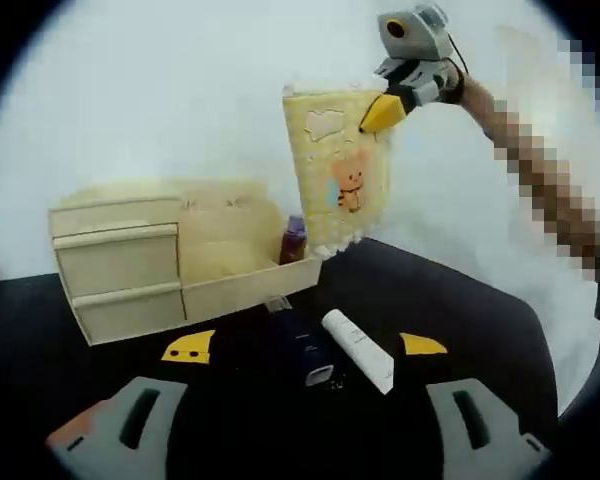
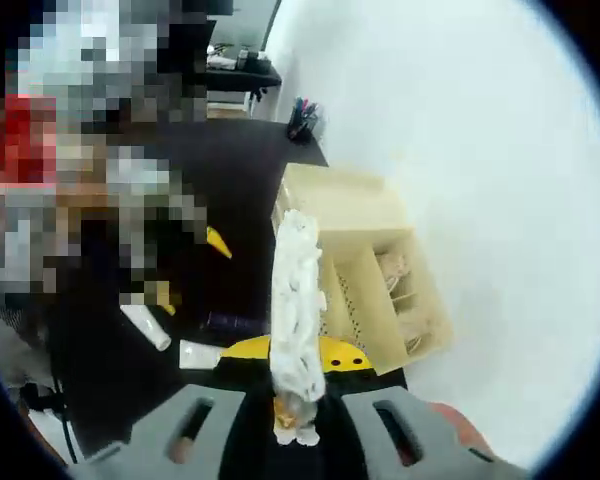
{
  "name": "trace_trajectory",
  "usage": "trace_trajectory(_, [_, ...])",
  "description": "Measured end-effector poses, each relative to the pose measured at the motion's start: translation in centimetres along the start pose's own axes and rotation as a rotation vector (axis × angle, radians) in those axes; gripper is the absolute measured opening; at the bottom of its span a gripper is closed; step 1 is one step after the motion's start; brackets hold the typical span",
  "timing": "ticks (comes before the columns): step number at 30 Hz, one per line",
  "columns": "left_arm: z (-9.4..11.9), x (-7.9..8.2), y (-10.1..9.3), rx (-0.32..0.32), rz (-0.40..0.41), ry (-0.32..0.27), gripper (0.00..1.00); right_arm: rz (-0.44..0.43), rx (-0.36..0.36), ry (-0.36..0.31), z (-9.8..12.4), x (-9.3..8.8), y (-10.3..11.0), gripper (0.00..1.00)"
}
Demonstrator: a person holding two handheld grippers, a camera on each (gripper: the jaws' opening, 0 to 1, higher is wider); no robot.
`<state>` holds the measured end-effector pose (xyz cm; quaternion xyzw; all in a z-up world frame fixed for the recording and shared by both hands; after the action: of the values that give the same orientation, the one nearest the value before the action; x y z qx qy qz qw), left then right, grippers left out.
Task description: Open the drawer, pick up the cosmetic bottles from the table one by one, place them into the drawer, release the gripper, close the drawer, and move the gripper away
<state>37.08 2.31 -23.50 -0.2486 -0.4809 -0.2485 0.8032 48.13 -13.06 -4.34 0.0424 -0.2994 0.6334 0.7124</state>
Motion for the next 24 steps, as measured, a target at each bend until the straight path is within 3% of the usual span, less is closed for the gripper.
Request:
trace_trajectory(4, [-0.4,-0.6,1.3,0.084,-0.034,0.041,0.68,-0.005,-0.051,-0.056,-1.5,1.0,-1.9,0.11])
trace_trajectory(8, [-0.6,-1.2,1.7,0.078,-0.061,0.065,0.66,-0.003,-0.12,-0.078,-2.9,1.9,-3.9,0.1])
trace_trajectory(11, [-0.6,-1.7,1.9,0.069,-0.04,0.073,0.67,-0.018,-0.126,-0.085,-4.0,2.4,-4.8,0.1])
trace_trajectory(16, [-0.7,-2.3,3.1,0.126,-0.041,0.072,0.67,-0.007,-0.125,-0.089,-6.3,3.0,-6.7,0.1])
trace_trajectory(24, [-1.7,-4.3,4.3,0.111,0.002,0.096,0.65,0.022,-0.124,-0.08,-10.6,2.6,-8.8,0.1])
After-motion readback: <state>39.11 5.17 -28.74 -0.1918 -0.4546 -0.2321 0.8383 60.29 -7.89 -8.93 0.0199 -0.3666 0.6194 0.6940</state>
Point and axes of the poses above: the point that each gripper's makers call its tool centre point, and the gripper's own axes: z roughly backward along the fingers, y roughly to its left, x roughly out of its top, the point moved 7 cm from there along z, roughly backward along the fingers, and after that the axes turned 8 degrees about y, right-handed, at the moved point
